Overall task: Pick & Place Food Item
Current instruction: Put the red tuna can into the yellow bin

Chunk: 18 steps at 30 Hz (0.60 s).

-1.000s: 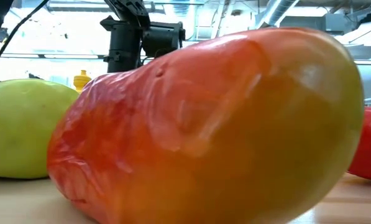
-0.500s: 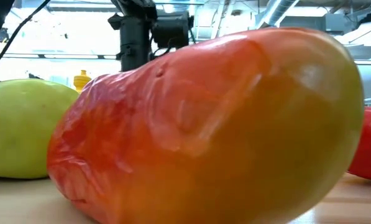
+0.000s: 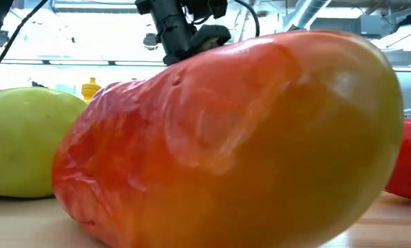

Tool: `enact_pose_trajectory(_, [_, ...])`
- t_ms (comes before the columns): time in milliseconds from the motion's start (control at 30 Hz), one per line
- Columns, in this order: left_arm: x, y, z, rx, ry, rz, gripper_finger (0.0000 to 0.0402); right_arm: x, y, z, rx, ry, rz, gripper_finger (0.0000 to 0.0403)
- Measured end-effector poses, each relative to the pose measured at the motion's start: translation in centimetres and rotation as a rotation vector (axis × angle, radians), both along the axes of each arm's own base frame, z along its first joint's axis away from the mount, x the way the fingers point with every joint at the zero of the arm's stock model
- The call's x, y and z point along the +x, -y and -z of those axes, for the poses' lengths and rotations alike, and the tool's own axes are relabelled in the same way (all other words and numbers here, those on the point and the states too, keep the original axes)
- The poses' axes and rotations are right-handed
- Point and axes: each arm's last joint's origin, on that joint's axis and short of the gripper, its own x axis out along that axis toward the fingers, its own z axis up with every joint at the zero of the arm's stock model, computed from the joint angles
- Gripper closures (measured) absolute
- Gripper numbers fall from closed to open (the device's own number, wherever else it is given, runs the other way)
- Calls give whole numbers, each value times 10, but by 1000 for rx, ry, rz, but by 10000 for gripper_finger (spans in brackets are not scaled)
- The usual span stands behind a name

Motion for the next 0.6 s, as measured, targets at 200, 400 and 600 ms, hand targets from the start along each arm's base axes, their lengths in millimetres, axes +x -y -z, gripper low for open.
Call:
enact_pose_trajectory(200, [0, -8, 0, 1, 3, -1, 401, 0, 0, 0, -1, -4, 1, 283])
enact_pose_trajectory(400, [-12, 0, -22, 40, 24, 151, 392, 0, 5, 13, -60, -70, 93, 281])
enact_pose_trajectory(600, [-68, 12, -104, 118, 211, 216, 332, 36, 10, 38, -149, -183, 109, 225])
